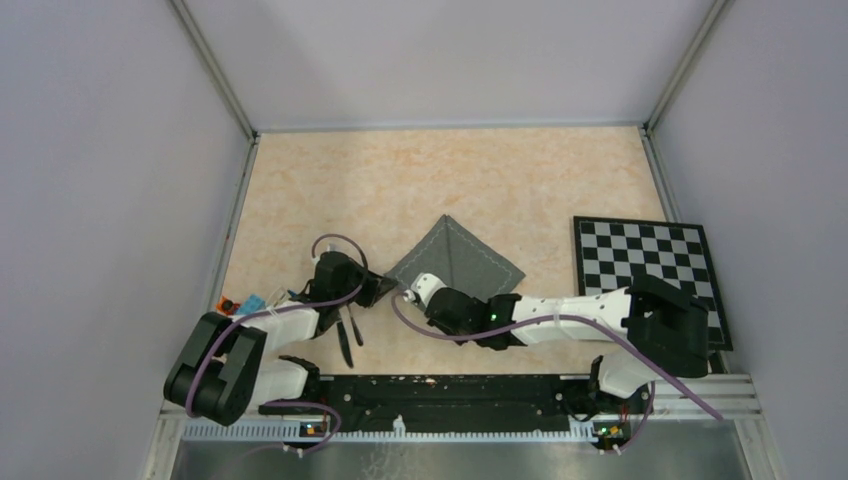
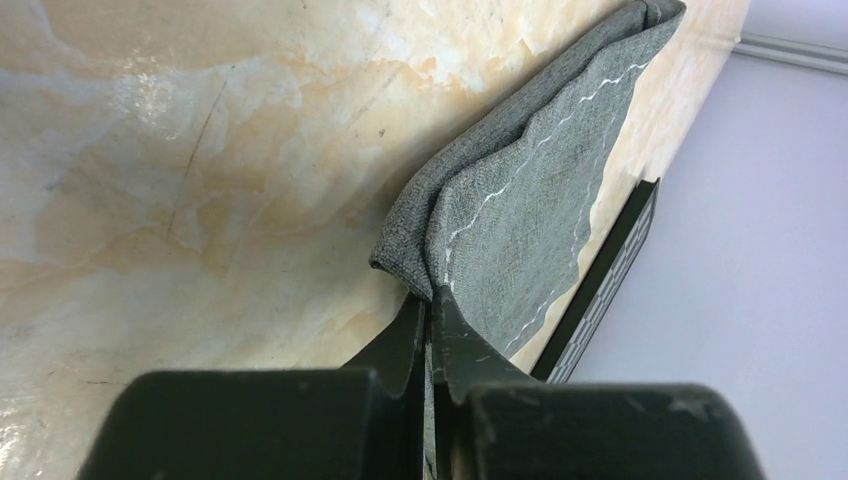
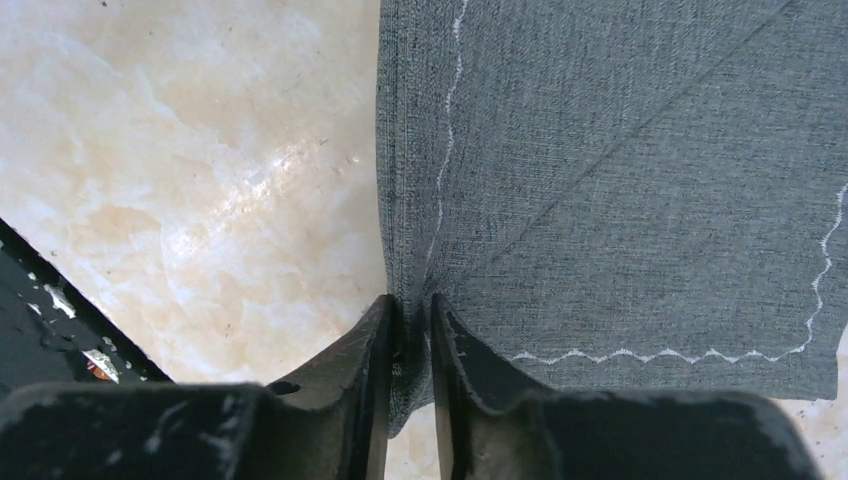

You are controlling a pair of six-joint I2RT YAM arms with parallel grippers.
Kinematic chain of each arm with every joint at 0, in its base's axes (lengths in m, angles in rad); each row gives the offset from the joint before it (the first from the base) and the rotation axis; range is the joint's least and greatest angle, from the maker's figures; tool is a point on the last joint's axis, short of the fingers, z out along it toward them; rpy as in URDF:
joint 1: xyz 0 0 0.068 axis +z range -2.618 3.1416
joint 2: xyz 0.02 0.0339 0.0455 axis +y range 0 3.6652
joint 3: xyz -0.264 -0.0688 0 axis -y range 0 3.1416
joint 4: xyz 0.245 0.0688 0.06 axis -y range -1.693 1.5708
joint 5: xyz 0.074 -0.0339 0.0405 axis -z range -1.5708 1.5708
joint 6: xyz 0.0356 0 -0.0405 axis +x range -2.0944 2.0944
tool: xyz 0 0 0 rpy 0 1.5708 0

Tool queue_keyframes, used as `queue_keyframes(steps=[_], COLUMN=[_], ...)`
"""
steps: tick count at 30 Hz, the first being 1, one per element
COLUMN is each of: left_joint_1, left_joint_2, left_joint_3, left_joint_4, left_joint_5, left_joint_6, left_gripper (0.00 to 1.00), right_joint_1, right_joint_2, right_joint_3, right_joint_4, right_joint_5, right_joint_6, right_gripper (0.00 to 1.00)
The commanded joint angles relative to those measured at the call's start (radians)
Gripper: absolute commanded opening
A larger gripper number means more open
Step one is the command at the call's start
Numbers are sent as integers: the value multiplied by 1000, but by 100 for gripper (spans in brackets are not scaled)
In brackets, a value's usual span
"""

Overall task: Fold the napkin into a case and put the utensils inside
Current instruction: Pick up the upper triangle-folded napkin from the center of the board.

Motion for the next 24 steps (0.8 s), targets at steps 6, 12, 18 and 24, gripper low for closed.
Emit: queue_keyframes(steps=[6, 12, 18, 24], left_joint_1=[0, 0, 0, 0], left_joint_2=[-7, -16, -19, -27], left_joint_3=[14, 4, 4, 5], left_joint_4=[44, 43, 43, 33], left_joint_5=[24, 21, 23, 15], left_joint_6=[17, 19, 16, 20], left_gripper=[0, 0, 0, 0], right_joint_1=[52, 64, 65, 65], right_joint_2=[37, 29, 88, 125], right_joint_3=[66, 131, 149, 146], right_joint_4=[-84, -108, -82, -75], right_joint_5=[28, 19, 40, 43], right_joint_6=[34, 6, -22, -32], right_gripper=[48, 62, 49, 32])
